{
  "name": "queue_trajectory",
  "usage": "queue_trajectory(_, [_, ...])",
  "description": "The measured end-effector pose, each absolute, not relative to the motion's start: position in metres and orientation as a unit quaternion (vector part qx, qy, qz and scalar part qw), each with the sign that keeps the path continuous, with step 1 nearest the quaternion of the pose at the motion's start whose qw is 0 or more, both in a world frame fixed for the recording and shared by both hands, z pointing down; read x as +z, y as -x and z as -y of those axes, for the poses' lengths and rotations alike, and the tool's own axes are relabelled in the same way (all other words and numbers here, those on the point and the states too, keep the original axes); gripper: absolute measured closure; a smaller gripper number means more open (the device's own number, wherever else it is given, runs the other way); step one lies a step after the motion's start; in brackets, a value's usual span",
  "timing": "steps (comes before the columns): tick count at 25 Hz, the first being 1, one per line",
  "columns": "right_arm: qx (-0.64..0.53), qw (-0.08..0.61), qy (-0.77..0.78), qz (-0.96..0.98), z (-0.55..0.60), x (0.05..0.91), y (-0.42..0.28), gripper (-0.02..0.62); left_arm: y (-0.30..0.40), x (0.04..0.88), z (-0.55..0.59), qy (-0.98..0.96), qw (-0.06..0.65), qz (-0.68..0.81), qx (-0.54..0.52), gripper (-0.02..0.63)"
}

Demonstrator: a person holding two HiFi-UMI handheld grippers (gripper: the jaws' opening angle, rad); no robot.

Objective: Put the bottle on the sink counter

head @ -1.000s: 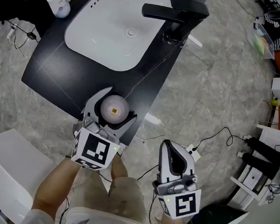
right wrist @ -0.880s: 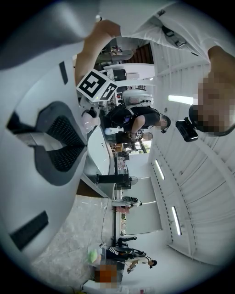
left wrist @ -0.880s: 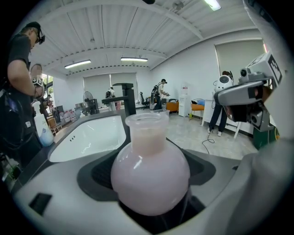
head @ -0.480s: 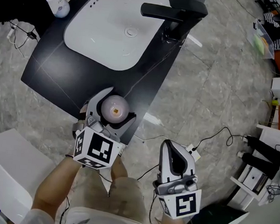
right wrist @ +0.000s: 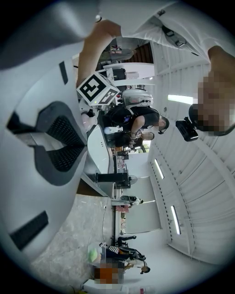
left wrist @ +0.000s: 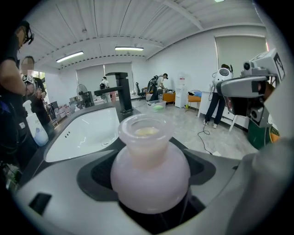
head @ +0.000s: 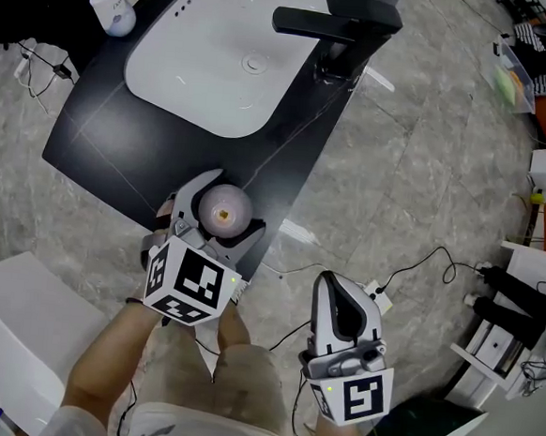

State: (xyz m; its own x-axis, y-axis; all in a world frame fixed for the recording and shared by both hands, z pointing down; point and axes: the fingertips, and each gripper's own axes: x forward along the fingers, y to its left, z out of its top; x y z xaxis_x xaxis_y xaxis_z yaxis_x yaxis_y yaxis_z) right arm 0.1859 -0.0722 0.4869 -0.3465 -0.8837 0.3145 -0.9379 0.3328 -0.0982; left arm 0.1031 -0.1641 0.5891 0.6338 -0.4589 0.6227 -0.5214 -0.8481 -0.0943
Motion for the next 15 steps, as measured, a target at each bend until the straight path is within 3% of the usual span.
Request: queue_trajectory(15, [0.126,0.103,-0.565,0.809,0.0700,0.4815,-0.1837,0.584,-0.1035,0.5903,0.1638,-0.900,0.060,0.266,0.340,0.195])
